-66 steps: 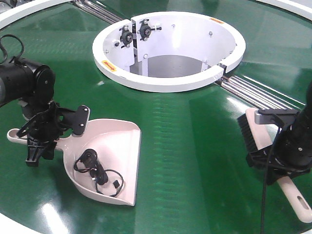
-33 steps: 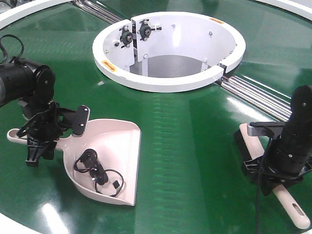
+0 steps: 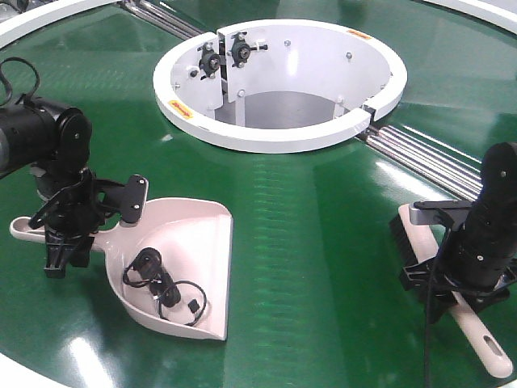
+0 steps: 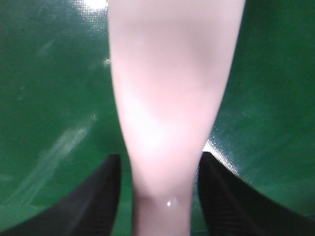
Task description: Clean and inspect green conveyor with broom and dustpan
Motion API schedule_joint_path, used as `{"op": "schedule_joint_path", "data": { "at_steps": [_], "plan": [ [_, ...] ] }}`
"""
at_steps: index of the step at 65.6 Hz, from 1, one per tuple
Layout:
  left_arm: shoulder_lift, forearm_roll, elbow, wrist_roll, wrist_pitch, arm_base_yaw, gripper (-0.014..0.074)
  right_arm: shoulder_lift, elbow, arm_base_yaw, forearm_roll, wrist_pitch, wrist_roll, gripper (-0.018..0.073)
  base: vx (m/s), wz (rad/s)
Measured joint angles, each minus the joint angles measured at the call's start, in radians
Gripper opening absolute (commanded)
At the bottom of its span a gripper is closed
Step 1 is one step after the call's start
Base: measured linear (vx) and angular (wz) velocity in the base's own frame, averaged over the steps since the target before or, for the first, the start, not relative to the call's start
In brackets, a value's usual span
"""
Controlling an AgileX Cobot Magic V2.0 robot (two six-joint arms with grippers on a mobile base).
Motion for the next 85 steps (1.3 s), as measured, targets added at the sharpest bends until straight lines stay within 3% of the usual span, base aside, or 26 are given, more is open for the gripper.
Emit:
{"op": "schedule_joint_path", "data": {
  "at_steps": [18, 32, 50, 68, 85],
  "plan": [
    [0.0, -0.001, 0.0, -0.044, -0.001, 0.0, 0.0467, 0.0, 0.0, 0.0, 0.0, -0.017, 0.002, 0.0486, 0.0, 0.0],
    [0.0, -0.001, 0.0, -0.097, -0.014, 0.0, 0.0601, -0.026, -0.002, 0.0, 0.0, -0.022, 0.005, 0.0486, 0.0, 0.0],
    [-0.027, -0.015, 0.0, -0.124, -0.018, 0.0, 0.0606, -0.105, -0.002, 0.001, -0.005, -0.022, 0.012, 0.0486, 0.0, 0.0],
    [-0.191, -0.107, 0.0, -0.134, 0.0, 0.0, 0.0585, -0.251, -0.06, 0.001, -0.036, -0.031, 0.032, 0.0486, 0.0, 0.0],
    [-0.384, -0.139, 0.0, -0.314, -0.002, 0.0, 0.0585, -0.369, -0.227, 0.001, -0.051, -0.057, 0.04, 0.0486, 0.0, 0.0]
  ]
}}
